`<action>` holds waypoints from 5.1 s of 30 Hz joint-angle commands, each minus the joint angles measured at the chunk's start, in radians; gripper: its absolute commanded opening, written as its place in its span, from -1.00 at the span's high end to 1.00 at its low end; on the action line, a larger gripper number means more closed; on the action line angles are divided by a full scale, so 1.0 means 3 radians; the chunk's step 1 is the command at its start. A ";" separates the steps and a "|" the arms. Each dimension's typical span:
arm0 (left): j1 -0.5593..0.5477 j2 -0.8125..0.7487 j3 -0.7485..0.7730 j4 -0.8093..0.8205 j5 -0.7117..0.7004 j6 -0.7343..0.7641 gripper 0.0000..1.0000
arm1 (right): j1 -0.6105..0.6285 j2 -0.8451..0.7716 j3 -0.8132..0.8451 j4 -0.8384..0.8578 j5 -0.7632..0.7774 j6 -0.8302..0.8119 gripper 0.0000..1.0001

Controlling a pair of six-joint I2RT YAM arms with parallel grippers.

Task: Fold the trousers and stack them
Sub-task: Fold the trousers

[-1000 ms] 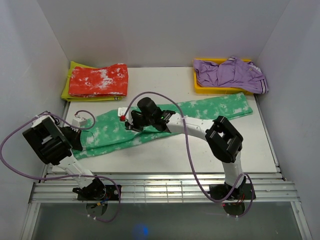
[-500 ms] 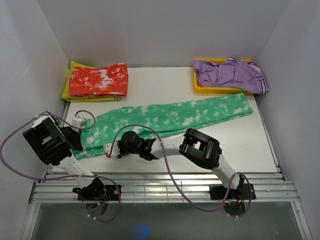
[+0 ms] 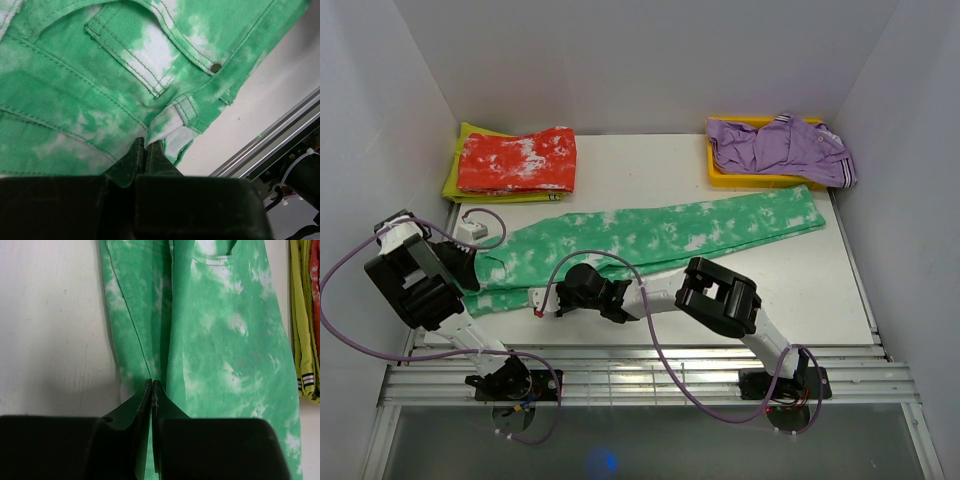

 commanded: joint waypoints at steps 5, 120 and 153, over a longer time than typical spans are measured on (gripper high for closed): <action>-0.0012 -0.0077 0.0106 -0.0155 0.0134 0.0022 1.00 | 0.0135 -0.0178 0.0074 0.0224 -0.0158 0.0062 0.85; 0.0254 -0.0072 -0.0625 0.0597 -0.0479 0.0805 0.99 | -0.1291 -0.0306 0.0893 -0.3089 -0.1636 -0.0419 0.09; 0.0290 0.0000 -0.0523 0.0571 -0.0571 0.0830 1.00 | -0.1373 -0.0761 0.0494 -0.3217 -0.1191 -0.0680 0.48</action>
